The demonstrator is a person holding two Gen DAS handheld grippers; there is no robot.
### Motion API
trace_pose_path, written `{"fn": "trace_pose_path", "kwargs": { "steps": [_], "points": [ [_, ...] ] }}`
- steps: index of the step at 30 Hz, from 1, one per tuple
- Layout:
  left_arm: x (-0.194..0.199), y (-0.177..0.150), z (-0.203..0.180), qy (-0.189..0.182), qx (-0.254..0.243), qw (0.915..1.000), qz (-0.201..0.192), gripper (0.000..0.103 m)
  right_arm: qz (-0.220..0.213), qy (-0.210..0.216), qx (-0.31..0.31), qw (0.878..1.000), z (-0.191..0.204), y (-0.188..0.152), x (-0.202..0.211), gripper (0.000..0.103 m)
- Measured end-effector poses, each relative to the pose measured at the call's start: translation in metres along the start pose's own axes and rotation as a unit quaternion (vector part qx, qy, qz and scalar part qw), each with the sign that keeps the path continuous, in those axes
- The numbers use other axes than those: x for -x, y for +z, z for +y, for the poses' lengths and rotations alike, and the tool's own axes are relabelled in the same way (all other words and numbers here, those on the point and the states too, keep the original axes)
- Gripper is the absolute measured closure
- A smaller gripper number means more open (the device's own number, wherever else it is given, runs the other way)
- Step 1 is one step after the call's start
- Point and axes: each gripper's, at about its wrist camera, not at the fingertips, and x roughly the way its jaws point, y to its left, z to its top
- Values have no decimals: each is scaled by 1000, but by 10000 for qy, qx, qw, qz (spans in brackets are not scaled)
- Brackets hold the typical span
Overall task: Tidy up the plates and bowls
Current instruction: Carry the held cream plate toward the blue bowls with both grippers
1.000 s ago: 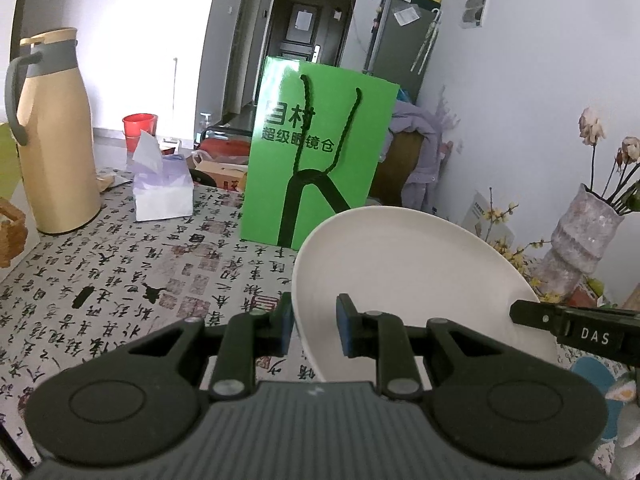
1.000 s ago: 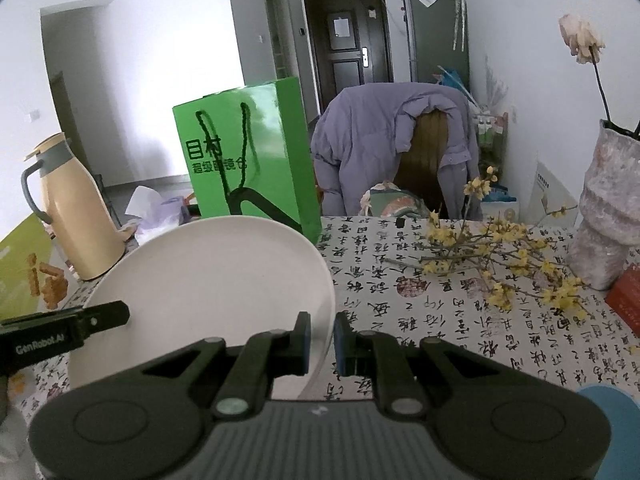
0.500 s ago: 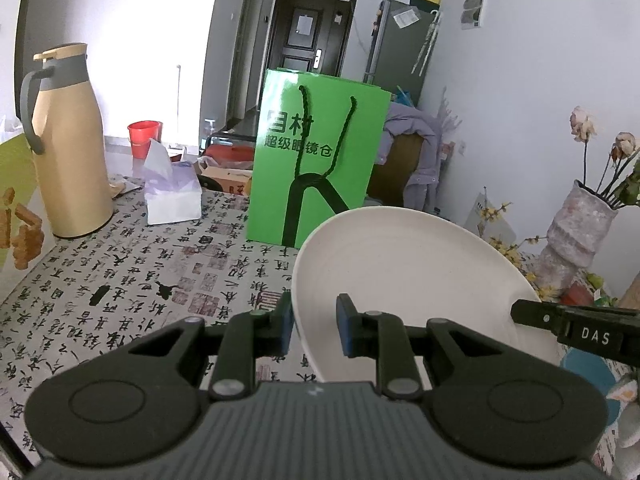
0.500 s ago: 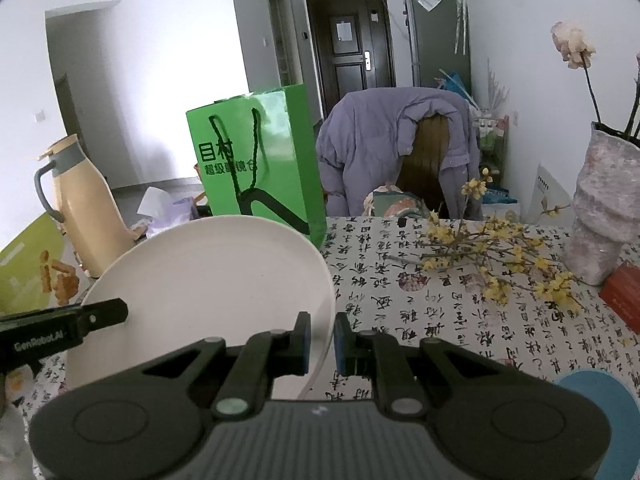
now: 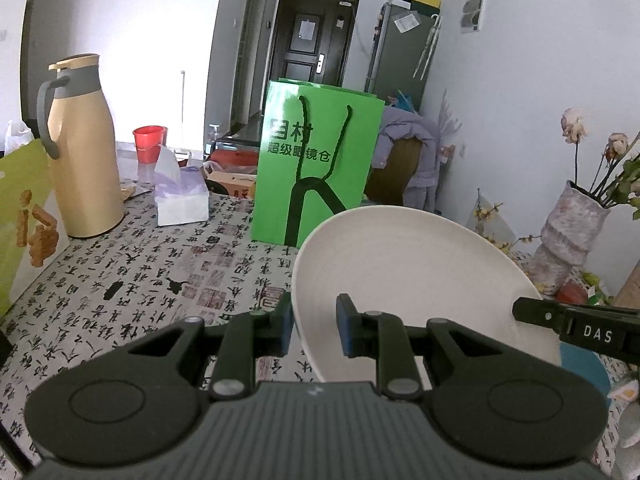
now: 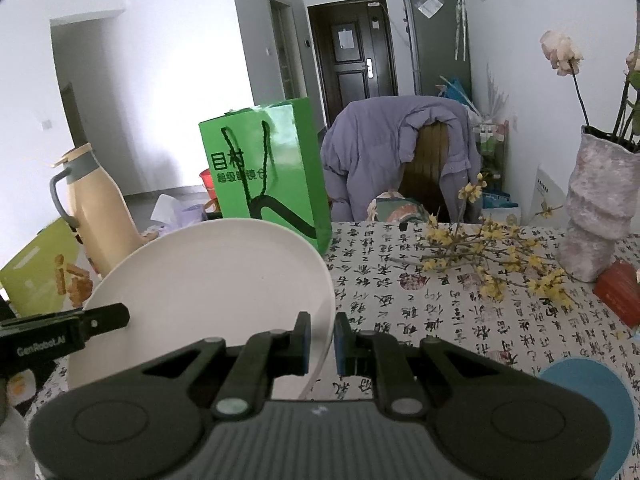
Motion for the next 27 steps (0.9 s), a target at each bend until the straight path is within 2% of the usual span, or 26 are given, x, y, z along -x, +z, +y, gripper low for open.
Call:
{"fn": "trace_pose_path", "kwargs": {
  "steps": [27],
  "points": [
    [40,-19,-11,100,-46,9999,-61,81,-116,64,-79,9999,-1,-22,47,91]
  ]
}}
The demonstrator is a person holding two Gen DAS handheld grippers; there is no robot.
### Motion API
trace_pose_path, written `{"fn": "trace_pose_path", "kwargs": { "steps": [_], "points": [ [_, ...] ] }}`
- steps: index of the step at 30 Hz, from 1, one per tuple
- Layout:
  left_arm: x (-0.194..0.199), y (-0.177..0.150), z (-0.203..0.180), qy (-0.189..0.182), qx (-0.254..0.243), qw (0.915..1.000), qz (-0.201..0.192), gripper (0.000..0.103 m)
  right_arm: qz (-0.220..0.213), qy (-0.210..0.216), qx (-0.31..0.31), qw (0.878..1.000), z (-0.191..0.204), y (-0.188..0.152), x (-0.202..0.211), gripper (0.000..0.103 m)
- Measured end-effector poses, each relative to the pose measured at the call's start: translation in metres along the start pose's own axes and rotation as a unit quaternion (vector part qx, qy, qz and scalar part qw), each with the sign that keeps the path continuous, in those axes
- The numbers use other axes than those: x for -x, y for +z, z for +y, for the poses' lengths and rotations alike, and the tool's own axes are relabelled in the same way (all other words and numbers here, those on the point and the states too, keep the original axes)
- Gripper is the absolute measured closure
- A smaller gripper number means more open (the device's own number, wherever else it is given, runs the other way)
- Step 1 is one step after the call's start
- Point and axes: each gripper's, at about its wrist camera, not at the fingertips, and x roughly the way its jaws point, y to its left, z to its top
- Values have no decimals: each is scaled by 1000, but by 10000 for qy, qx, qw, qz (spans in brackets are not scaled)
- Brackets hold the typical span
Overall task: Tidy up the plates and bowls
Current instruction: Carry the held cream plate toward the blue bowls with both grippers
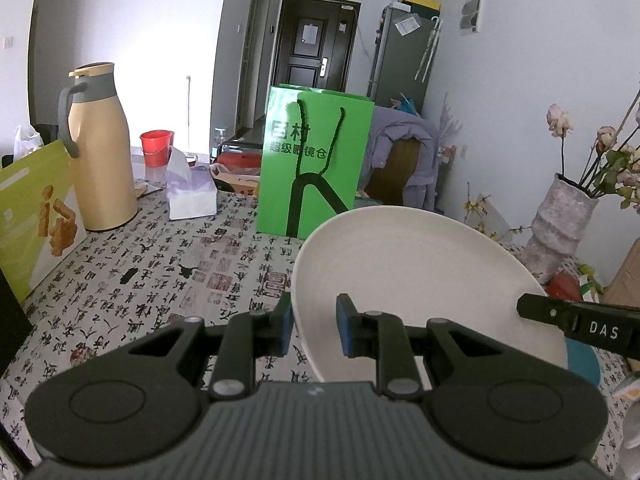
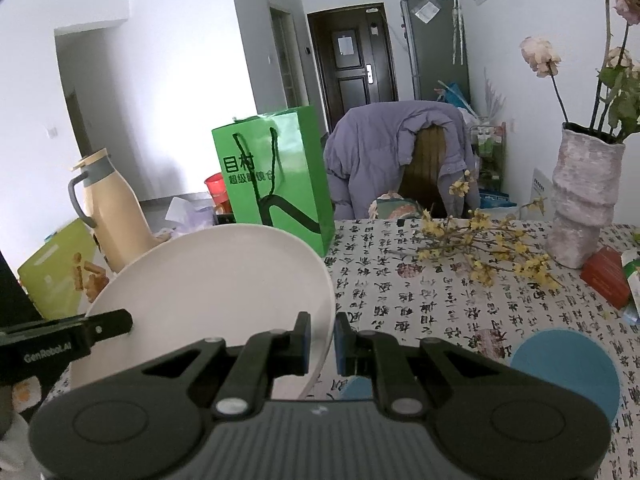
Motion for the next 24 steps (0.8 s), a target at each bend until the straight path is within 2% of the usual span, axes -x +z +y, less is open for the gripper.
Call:
{"fn": "trace_pose_path", "kwargs": {
  "steps": [24],
  "points": [
    [38,-32,-24,16,-99,9999,21,81,-95,-20,-98,9999,-12,-28,48,91]
  ]
}}
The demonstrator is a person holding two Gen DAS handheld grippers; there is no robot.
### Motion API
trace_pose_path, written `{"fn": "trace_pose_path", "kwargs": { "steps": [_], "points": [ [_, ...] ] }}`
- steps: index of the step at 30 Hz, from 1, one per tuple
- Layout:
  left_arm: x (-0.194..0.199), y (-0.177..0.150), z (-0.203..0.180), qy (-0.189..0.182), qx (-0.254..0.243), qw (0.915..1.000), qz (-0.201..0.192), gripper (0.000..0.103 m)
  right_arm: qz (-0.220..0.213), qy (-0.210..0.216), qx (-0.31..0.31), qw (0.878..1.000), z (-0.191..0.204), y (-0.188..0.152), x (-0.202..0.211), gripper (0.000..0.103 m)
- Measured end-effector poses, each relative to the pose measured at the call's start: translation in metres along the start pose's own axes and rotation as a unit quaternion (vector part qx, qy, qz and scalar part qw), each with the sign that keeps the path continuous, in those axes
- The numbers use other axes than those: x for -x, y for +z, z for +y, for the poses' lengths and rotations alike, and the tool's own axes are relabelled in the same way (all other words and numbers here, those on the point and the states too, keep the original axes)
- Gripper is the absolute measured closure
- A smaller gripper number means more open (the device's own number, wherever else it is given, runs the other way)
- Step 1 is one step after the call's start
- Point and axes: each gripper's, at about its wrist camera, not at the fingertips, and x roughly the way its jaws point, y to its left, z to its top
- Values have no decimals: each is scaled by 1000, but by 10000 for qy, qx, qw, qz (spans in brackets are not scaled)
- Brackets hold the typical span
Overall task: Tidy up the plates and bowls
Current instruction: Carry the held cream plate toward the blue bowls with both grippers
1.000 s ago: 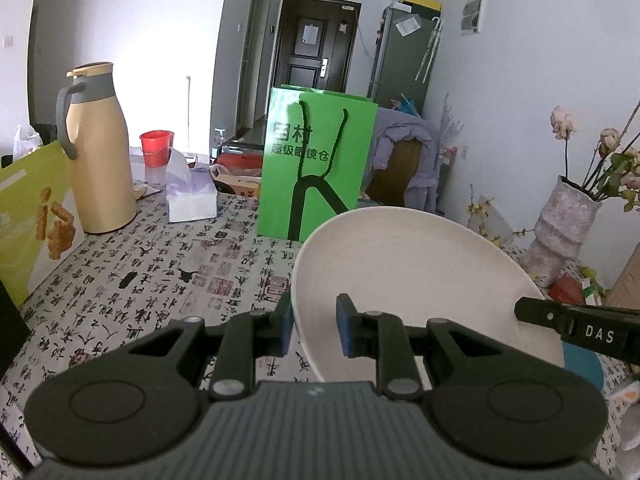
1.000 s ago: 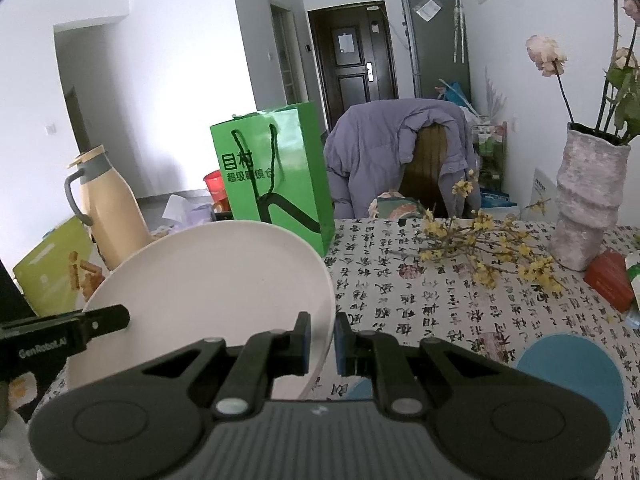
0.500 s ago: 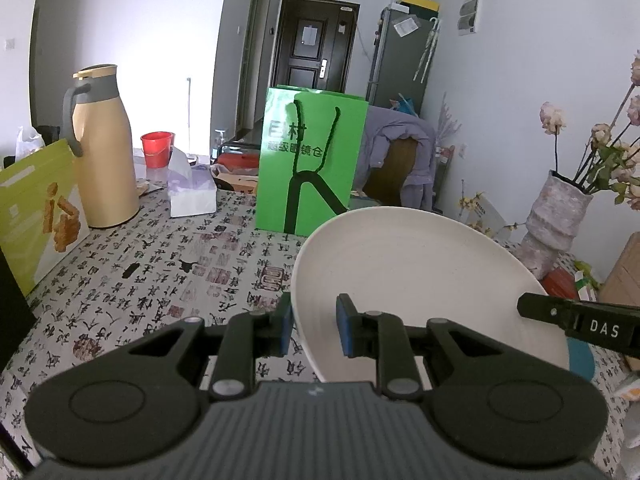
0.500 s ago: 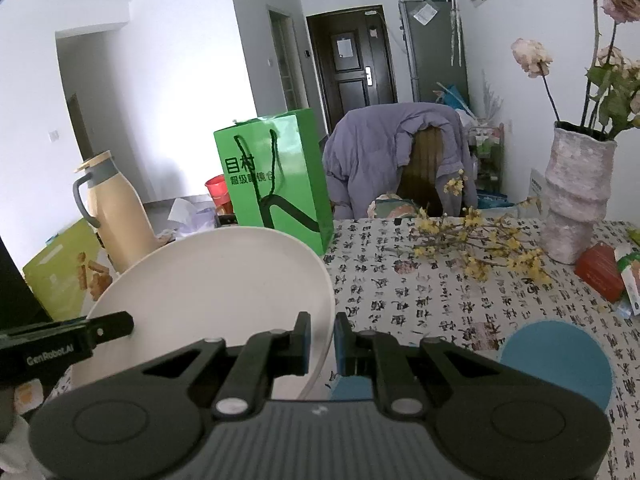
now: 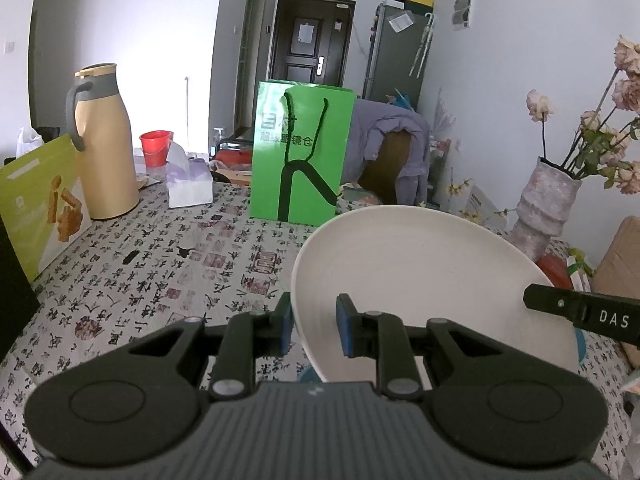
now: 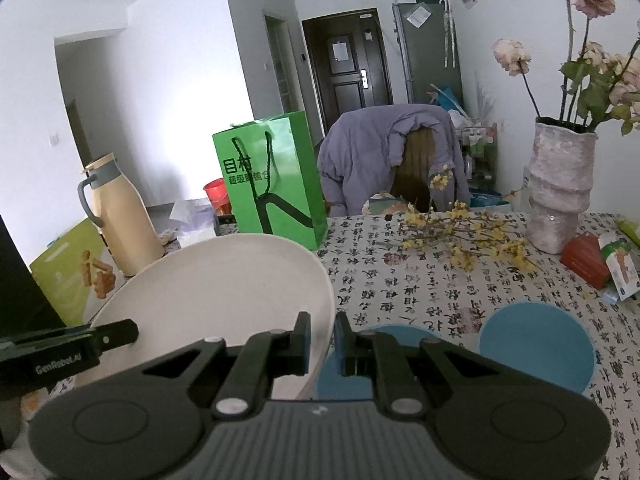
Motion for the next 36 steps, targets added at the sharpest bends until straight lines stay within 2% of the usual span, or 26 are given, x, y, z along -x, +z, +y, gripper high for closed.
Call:
{"fn": "trace_pose_path", "kwargs": {
  "steps": [20,36],
  "points": [
    [25,-22,-21,37,-81,10000,-44,81,-31,27,-41,10000,-13,-21,28,91],
    [34,-38,-34,-71,-98,9999,-10,81,-15,-75,-88,9999,-25,-35,48,91]
  ]
}}
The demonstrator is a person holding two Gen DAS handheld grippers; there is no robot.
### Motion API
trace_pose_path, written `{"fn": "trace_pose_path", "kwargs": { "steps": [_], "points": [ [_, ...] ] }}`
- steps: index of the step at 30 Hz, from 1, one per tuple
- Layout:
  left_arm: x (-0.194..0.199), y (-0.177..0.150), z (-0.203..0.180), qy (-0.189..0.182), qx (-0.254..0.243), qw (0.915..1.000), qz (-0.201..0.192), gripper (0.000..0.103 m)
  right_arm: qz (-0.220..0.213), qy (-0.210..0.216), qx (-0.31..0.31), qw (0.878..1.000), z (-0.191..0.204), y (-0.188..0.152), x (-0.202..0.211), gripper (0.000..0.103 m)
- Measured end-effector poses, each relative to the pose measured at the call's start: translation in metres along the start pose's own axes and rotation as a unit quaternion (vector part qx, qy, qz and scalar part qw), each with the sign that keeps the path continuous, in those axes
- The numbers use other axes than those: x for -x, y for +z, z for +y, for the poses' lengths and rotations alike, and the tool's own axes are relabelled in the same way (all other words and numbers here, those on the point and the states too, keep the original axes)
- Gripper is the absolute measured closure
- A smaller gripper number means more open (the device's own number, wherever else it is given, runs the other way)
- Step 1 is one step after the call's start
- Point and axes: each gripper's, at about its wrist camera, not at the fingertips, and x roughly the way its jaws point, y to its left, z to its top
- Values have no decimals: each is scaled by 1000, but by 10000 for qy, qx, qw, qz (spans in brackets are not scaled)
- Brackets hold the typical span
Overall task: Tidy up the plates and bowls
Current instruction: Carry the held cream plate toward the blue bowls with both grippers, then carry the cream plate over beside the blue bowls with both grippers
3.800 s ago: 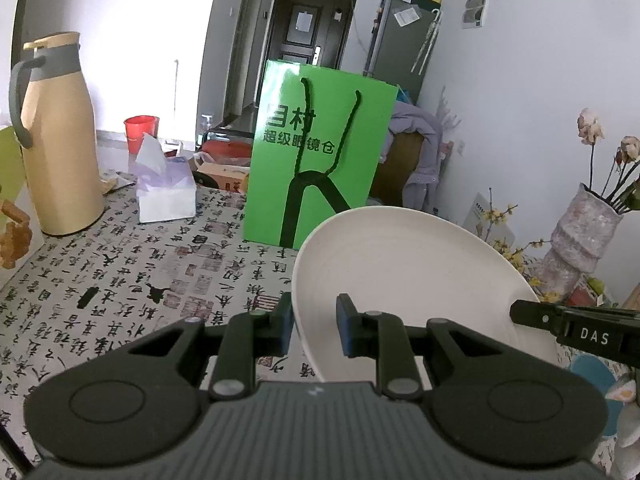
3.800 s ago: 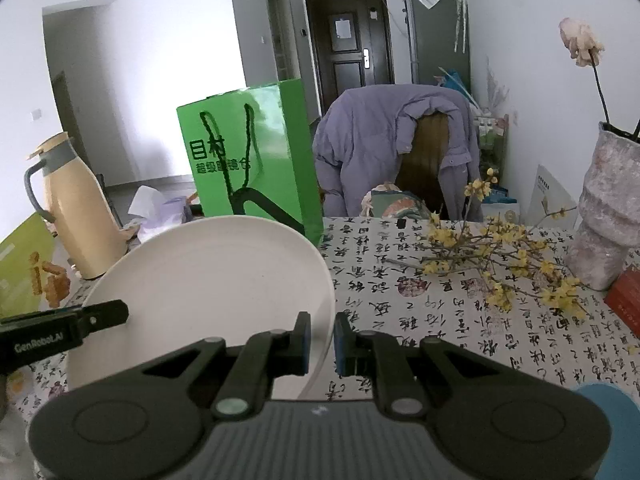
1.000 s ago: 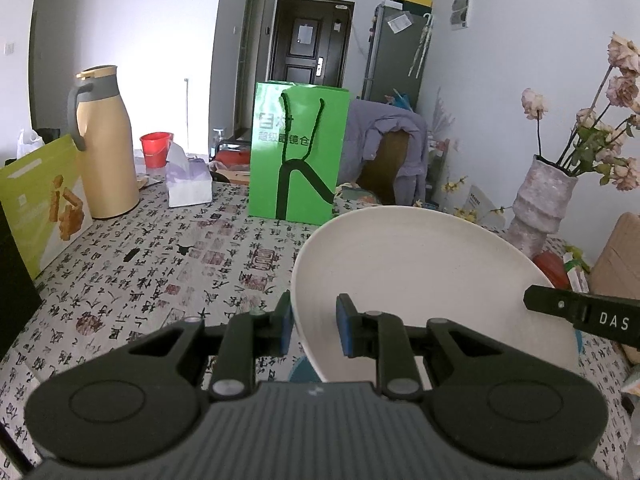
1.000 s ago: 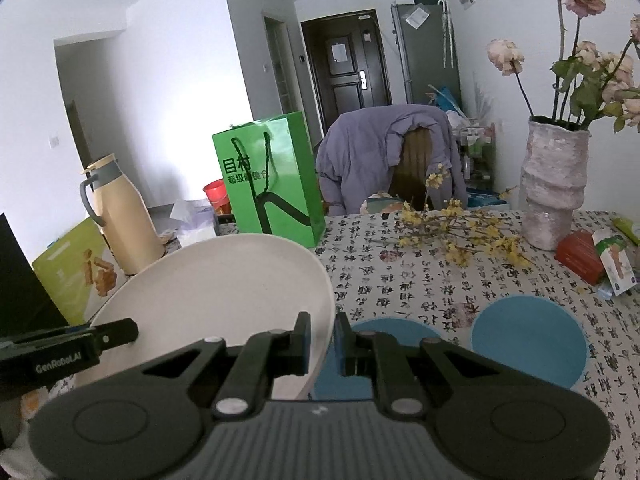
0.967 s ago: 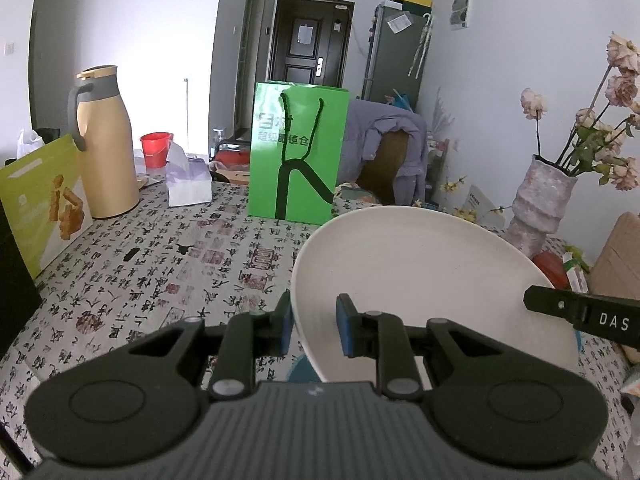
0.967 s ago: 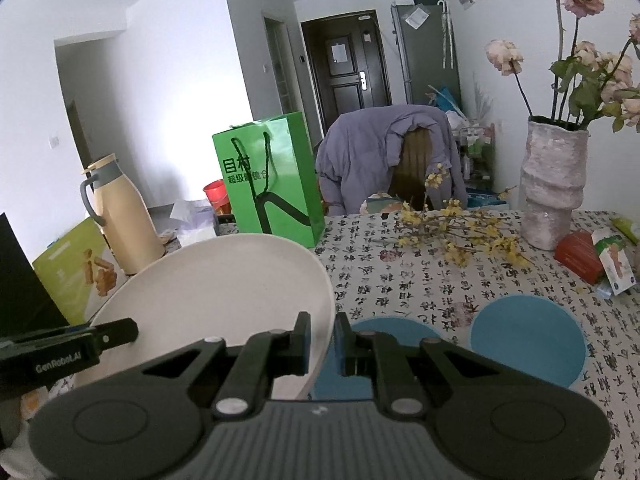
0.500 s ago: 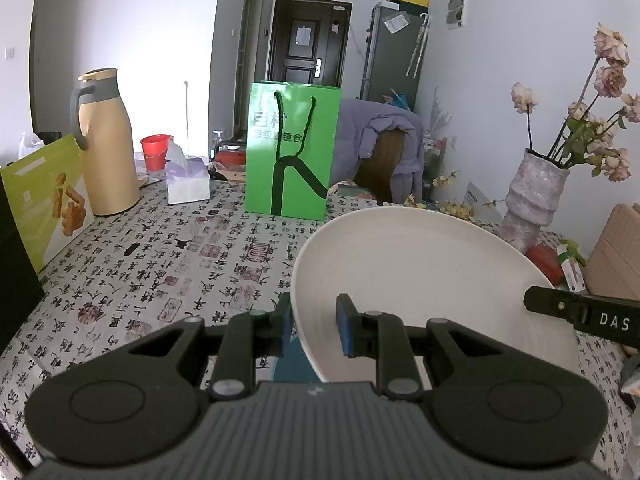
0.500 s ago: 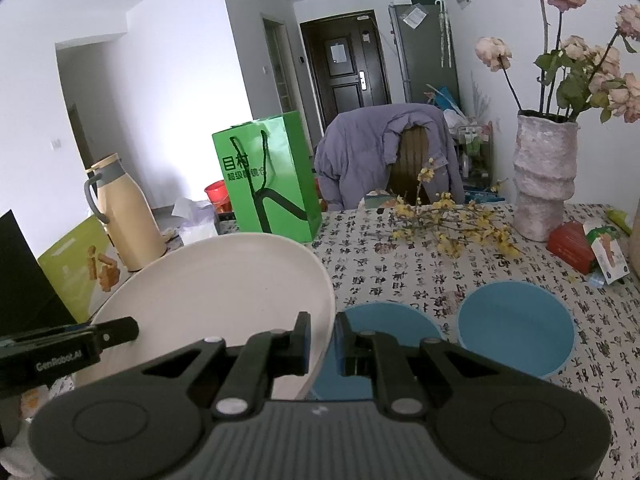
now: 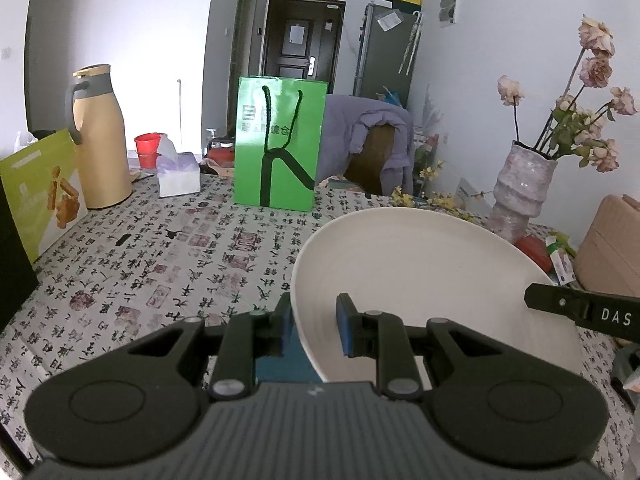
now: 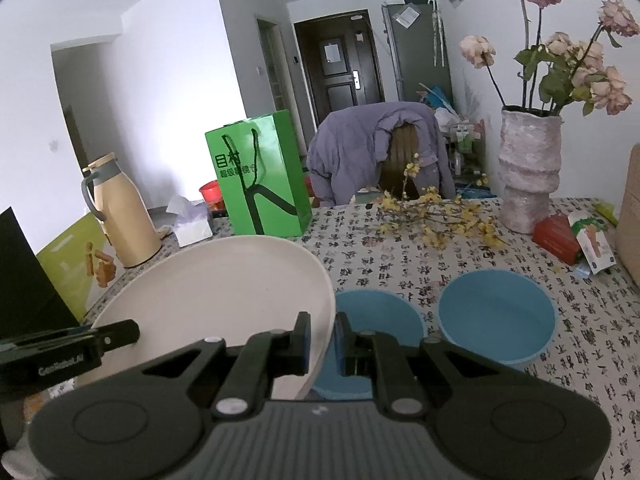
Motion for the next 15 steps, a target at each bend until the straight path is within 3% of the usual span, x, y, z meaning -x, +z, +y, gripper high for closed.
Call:
{"fn": "trace_pose_path", "kwargs": {
  "steps": [15],
  "points": [
    [4,-19,-14,-154,-65,9998,86,80,-34,-108,-145,9998,-15,-18,19,91]
  ]
}}
